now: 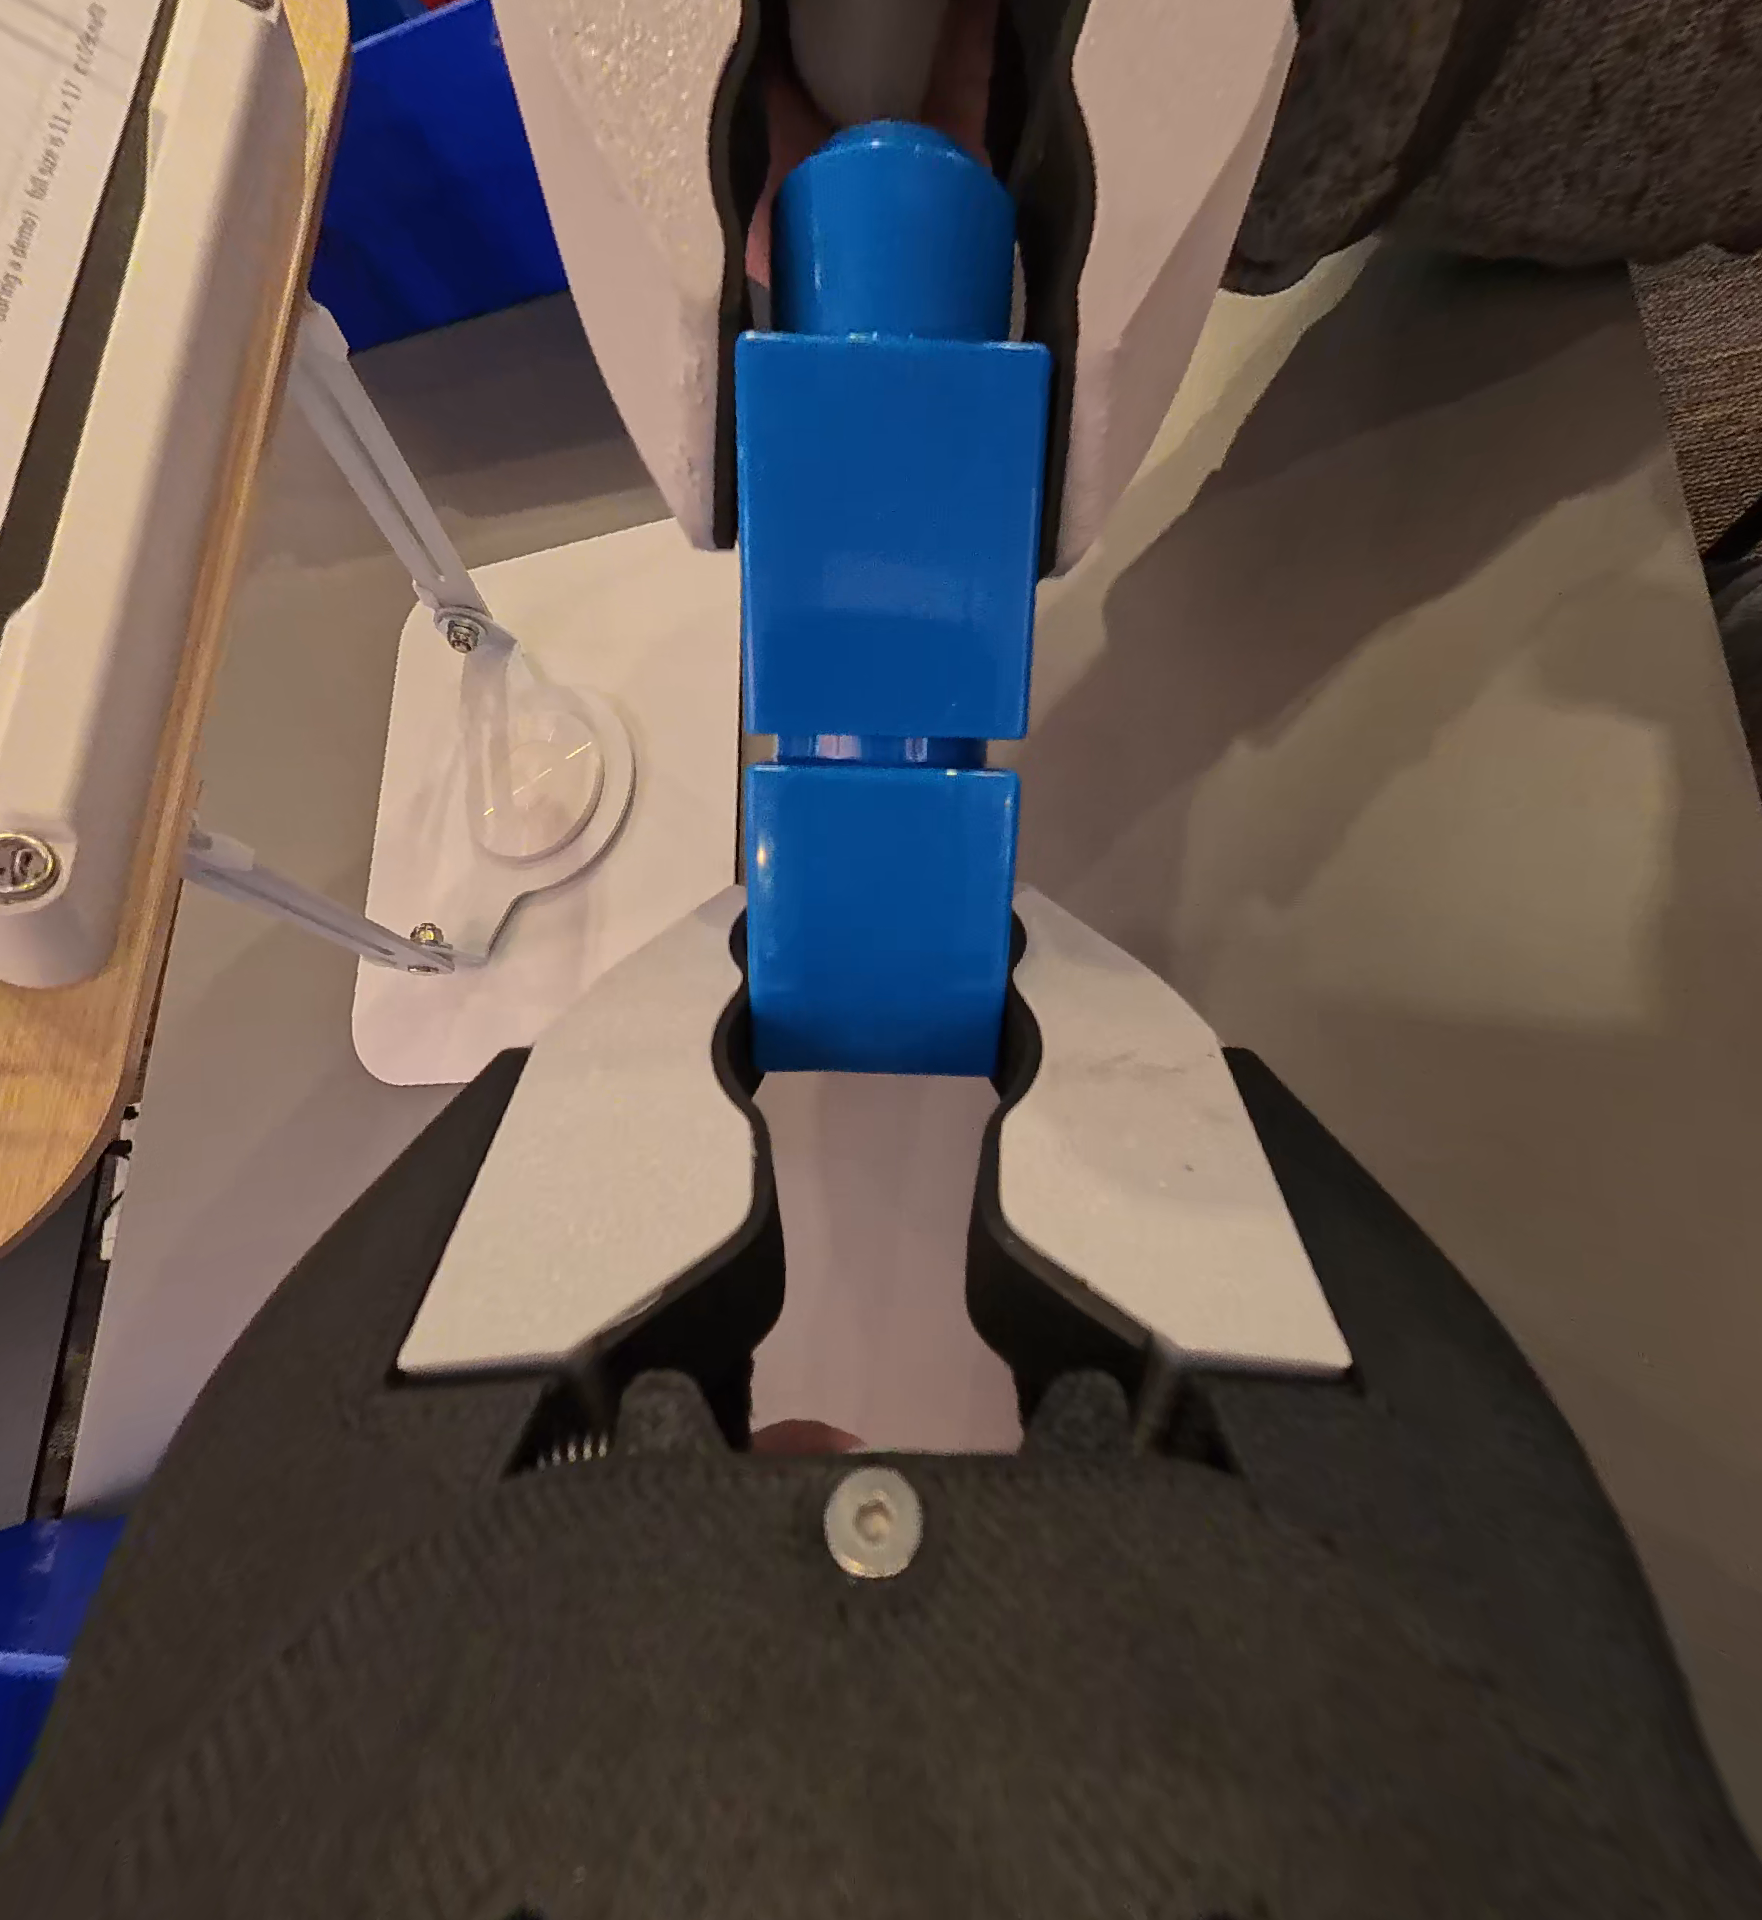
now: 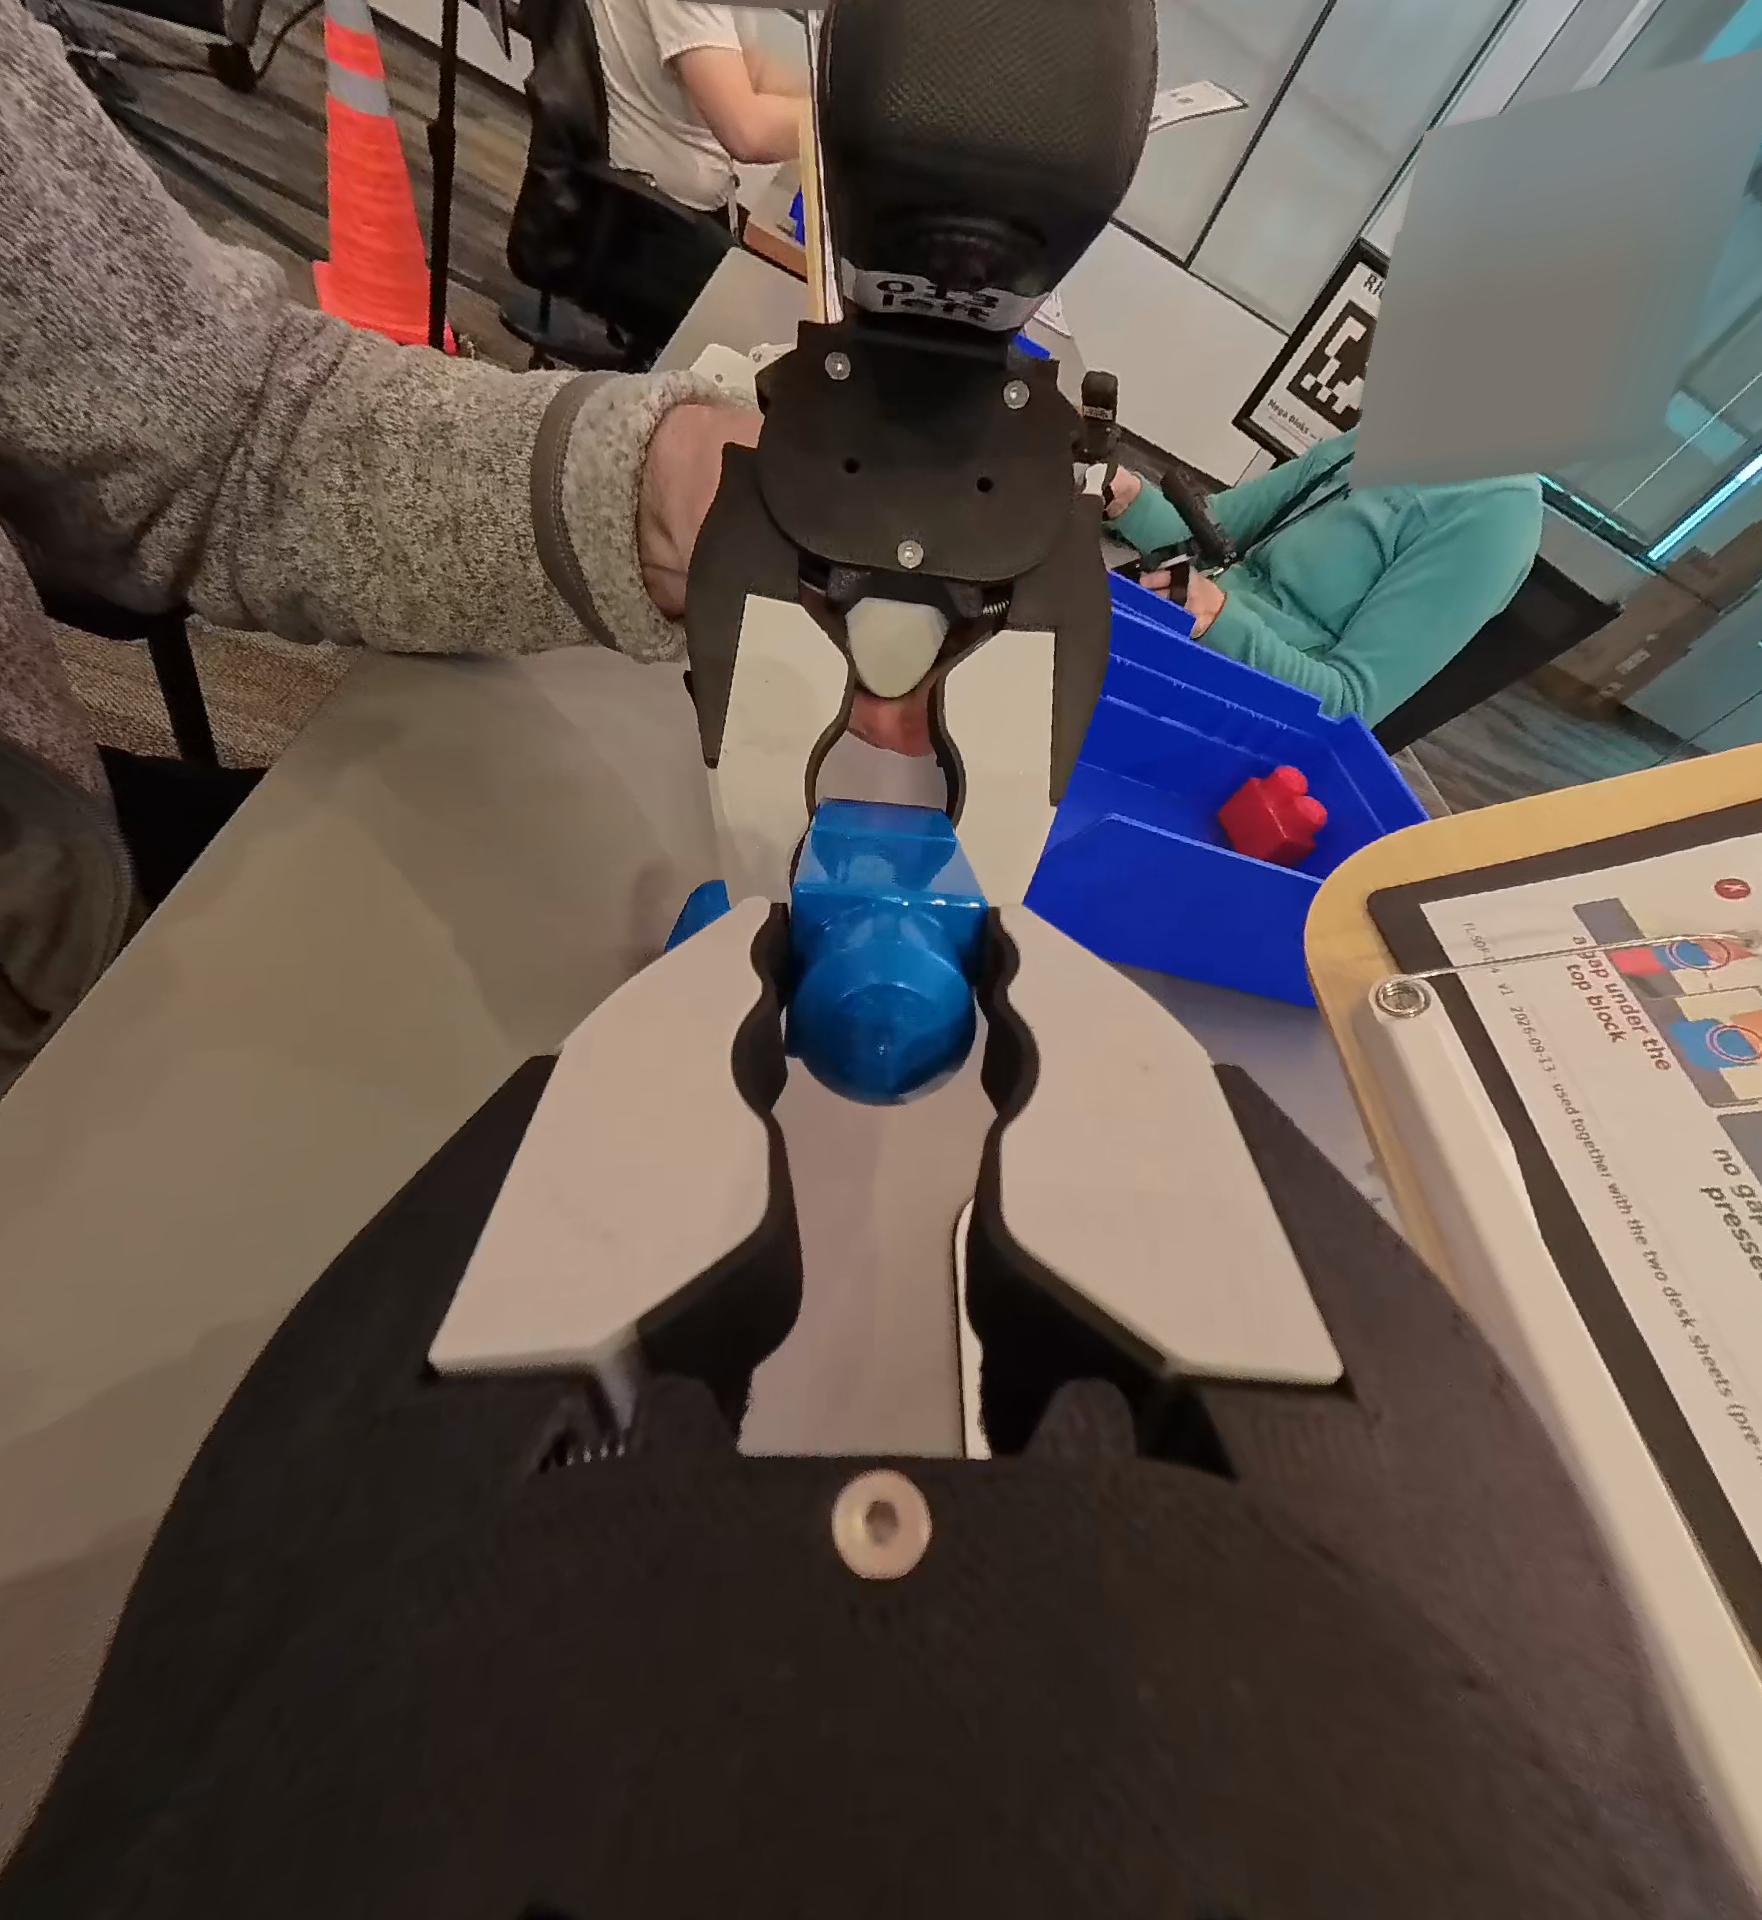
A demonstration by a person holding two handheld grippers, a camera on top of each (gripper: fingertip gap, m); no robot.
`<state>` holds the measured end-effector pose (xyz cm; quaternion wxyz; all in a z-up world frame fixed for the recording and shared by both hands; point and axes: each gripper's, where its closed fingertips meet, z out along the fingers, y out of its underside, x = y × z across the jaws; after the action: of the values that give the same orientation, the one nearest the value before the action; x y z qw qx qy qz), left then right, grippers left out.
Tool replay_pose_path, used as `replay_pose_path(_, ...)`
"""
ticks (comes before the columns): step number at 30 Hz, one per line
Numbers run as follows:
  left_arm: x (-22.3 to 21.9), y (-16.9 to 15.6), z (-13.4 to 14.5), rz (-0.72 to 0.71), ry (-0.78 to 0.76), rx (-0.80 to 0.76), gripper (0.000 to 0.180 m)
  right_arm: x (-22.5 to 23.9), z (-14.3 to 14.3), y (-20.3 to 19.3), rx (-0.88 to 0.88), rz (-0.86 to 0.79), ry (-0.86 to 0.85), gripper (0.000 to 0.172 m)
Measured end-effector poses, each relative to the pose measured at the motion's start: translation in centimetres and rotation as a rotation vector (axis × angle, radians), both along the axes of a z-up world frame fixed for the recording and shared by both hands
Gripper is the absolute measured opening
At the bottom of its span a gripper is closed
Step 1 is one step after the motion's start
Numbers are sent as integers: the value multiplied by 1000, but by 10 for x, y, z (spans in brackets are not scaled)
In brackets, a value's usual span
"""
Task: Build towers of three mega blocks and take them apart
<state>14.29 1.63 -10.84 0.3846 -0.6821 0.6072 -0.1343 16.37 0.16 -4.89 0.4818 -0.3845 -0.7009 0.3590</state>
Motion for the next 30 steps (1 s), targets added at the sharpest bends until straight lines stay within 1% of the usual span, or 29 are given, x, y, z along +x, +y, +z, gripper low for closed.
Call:
replay_pose_path(10,1,-2,-1,1,15,2,39,0,-4,-2,43,1,-18,35)
replay_pose_path(17,0,1,2,21,7,26,38,-2,-1,0,3,4,18,35)
replay_pose_path(30,-1,6,4,54,27,82,38,-3,-1,4,-38,-3,20,35)
